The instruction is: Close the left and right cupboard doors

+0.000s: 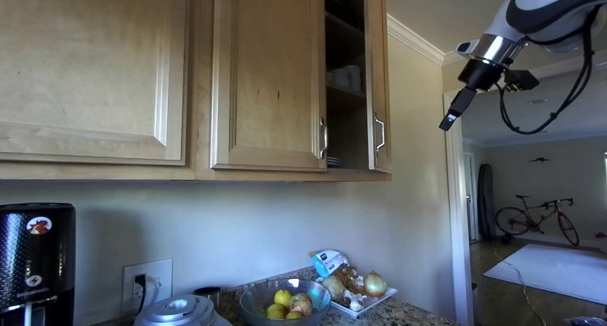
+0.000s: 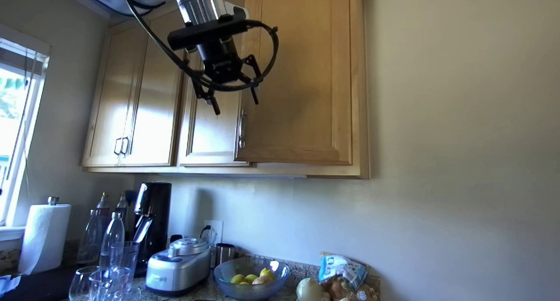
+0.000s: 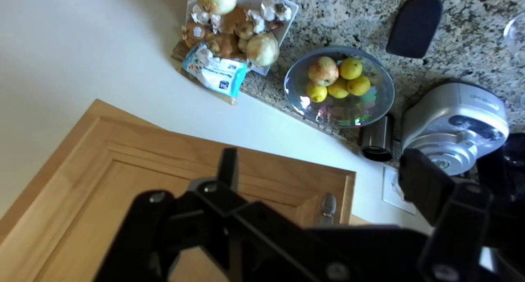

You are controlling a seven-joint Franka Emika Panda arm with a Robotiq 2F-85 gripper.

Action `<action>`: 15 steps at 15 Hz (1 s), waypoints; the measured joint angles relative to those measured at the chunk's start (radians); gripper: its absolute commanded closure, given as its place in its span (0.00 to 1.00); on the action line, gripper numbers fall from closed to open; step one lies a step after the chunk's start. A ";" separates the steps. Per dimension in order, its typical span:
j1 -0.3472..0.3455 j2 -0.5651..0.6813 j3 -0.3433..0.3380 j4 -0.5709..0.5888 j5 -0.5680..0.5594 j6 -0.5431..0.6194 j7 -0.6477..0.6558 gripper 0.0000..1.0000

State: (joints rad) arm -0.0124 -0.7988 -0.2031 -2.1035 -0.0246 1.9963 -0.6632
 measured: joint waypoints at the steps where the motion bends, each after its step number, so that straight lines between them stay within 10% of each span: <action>1: -0.007 0.006 0.002 -0.010 -0.025 0.000 0.020 0.00; 12: -0.014 0.169 0.067 -0.048 -0.131 0.024 0.254 0.00; 13: -0.014 0.177 0.071 -0.046 -0.131 0.046 0.265 0.25; 15: -0.014 0.190 0.076 -0.043 -0.129 0.105 0.282 0.33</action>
State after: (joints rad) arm -0.0261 -0.6092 -0.1268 -2.1462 -0.1539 2.1013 -0.3812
